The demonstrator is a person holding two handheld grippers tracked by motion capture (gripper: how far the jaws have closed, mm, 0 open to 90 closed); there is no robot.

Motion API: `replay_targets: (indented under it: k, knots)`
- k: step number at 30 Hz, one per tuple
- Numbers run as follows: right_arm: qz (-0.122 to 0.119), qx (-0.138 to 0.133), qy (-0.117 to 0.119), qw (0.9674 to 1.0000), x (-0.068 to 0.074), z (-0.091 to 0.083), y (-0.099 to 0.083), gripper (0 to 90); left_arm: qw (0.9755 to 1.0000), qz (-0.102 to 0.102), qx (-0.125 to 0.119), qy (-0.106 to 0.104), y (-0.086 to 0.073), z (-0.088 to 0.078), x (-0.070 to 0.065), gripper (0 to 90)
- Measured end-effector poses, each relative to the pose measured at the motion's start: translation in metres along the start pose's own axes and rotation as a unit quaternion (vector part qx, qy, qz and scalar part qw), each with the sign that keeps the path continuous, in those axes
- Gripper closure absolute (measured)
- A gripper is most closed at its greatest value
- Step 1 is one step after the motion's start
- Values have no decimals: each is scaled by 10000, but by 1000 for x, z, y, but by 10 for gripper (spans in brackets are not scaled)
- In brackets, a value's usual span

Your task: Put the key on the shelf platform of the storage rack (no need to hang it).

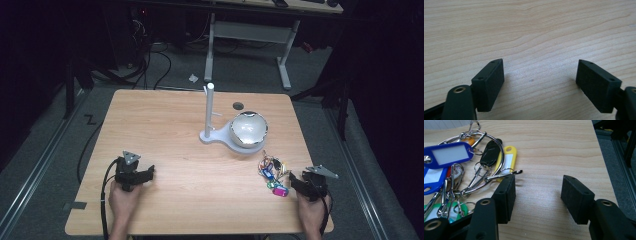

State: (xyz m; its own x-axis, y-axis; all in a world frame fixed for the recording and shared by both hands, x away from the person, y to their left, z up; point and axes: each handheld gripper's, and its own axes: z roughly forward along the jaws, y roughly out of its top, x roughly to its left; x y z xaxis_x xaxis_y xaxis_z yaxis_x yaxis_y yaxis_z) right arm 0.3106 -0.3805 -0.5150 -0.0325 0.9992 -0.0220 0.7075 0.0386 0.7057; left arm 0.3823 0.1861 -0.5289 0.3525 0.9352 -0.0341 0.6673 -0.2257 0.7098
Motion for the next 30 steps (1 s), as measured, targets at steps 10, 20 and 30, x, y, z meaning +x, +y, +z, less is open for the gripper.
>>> replay_targets:
  k: [10,20,30]
  knots:
    - [-2,3,-1,10000,0,0,0,452,10000,0,3,-6,0,0,0,230]
    - [-17,6,12,10000,0,1,0,436,10000,8,10,-9,0,0,0,231]
    - [-64,20,35,10000,1,1,1,433,10000,-2,1,-9,0,0,0,231]
